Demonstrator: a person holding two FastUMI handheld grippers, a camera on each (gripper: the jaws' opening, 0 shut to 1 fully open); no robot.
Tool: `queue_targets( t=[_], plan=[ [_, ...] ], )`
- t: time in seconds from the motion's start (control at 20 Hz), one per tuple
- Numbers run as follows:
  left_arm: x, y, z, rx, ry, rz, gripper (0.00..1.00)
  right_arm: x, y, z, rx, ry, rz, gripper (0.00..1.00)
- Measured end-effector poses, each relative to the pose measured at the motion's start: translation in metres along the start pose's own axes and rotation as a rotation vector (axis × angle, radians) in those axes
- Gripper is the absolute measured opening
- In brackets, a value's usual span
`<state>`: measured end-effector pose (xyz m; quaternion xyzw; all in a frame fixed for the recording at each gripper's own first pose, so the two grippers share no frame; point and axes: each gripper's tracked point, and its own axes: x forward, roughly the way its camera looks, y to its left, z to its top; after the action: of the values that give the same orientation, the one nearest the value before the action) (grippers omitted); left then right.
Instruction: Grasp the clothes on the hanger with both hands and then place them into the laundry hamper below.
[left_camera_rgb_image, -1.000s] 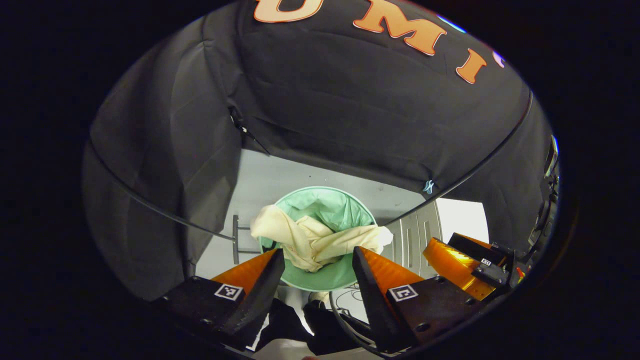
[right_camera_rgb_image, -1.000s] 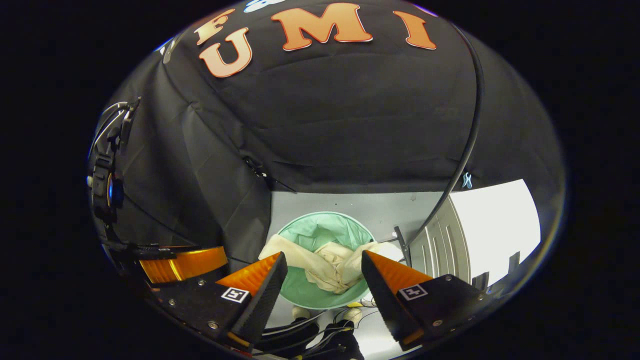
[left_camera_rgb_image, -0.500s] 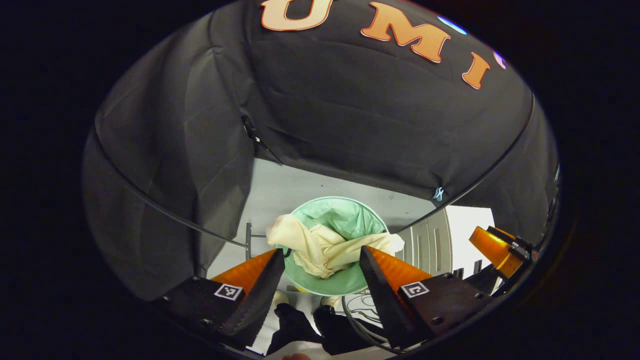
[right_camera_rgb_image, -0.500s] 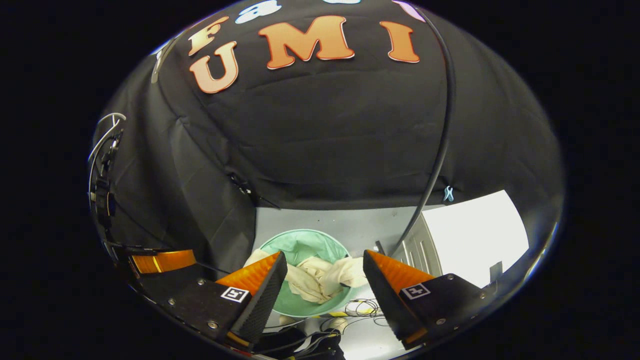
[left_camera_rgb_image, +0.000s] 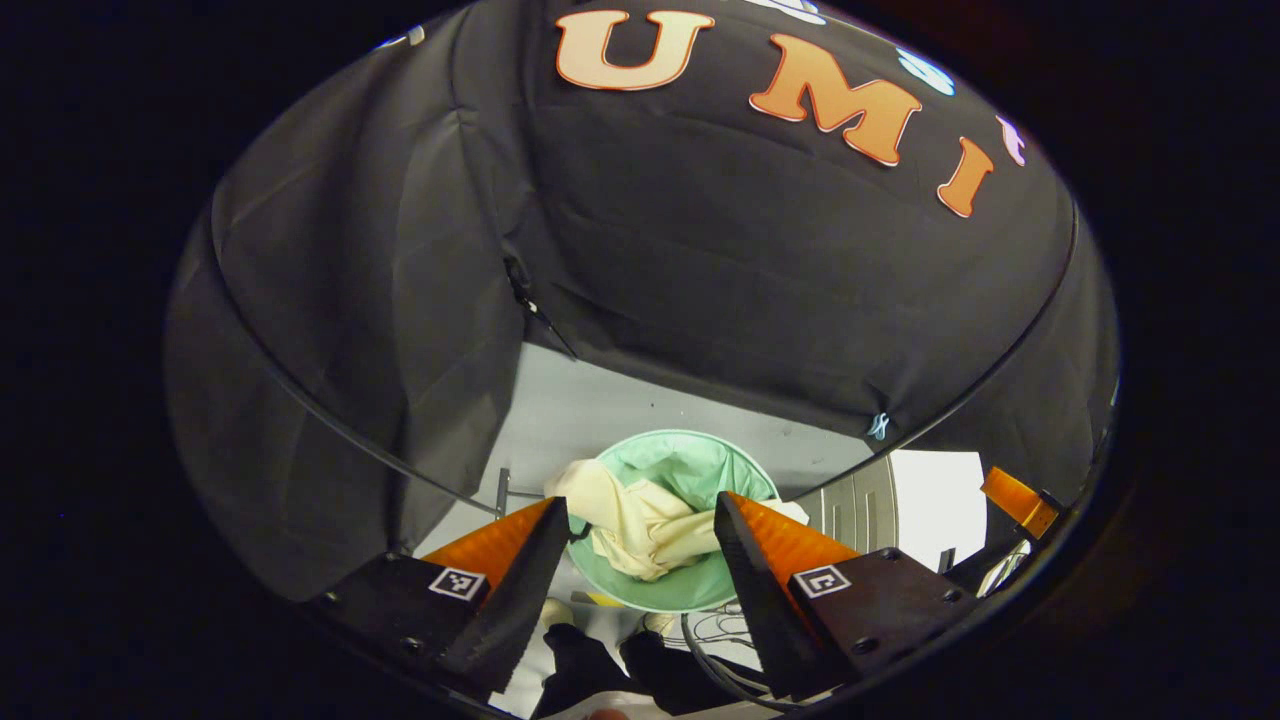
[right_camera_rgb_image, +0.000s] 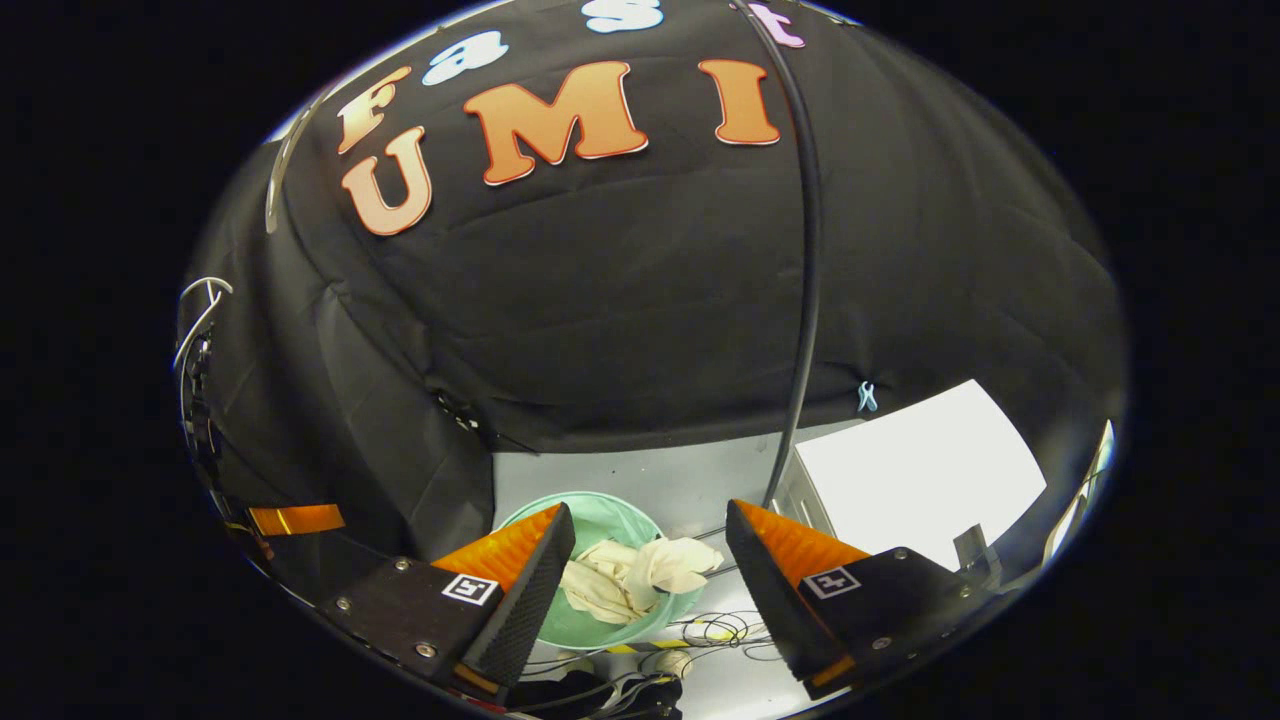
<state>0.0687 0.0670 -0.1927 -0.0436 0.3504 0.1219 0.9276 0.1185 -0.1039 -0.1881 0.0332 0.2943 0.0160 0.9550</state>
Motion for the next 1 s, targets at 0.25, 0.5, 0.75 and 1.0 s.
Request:
queue_targets(
  t=[0.25, 0.5, 0.75, 1.0],
  plan=[
    [-0.018, 0.001, 0.032, 0.008, -0.101, 0.004, 0.96, -0.018, -0.021, 0.032, -0.018, -0.081, -0.034, 0.95],
    [-0.044, -0.001, 0.078, 0.043, -0.246, 0.004, 0.97, -0.042, -0.033, 0.077, -0.076, -0.199, -0.064, 0.95],
    [-0.086, 0.002, 0.134, 0.037, -0.454, 0.013, 0.96, -0.071, -0.036, 0.124, -0.123, -0.347, -0.075, 0.95],
    [-0.129, -0.004, 0.171, 0.1, -0.631, 0.043, 0.95, -0.104, -0.036, 0.155, -0.148, -0.456, -0.063, 0.95]
  ],
)
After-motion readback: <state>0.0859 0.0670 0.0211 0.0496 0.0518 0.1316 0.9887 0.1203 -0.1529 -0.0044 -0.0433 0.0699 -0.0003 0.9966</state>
